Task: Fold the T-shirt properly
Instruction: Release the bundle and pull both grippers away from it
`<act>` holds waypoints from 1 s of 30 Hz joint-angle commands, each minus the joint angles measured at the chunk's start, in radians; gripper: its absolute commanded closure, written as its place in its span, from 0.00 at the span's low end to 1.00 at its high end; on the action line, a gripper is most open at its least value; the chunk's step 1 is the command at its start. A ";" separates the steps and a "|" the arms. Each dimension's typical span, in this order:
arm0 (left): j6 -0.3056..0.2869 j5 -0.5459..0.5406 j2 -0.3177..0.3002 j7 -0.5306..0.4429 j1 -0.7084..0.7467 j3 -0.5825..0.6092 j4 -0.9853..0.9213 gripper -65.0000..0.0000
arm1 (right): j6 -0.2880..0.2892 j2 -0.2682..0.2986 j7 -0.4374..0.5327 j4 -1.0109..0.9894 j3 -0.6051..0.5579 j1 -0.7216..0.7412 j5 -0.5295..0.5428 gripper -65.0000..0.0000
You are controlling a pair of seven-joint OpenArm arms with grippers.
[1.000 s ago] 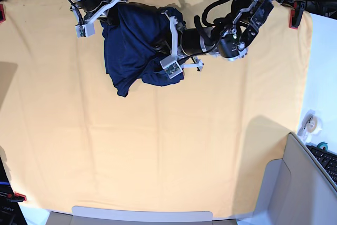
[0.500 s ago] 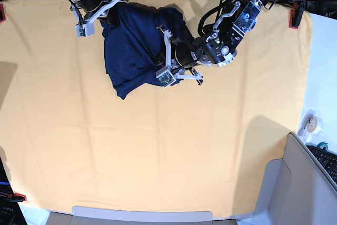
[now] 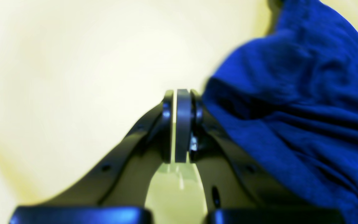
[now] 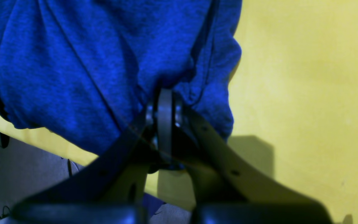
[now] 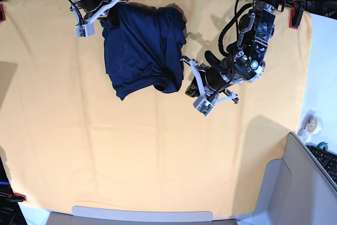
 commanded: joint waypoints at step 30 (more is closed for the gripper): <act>-0.011 -0.014 -0.009 -0.093 0.270 -0.350 0.293 1.00 | 0.002 0.155 -0.031 0.055 0.005 0.357 0.007 1.00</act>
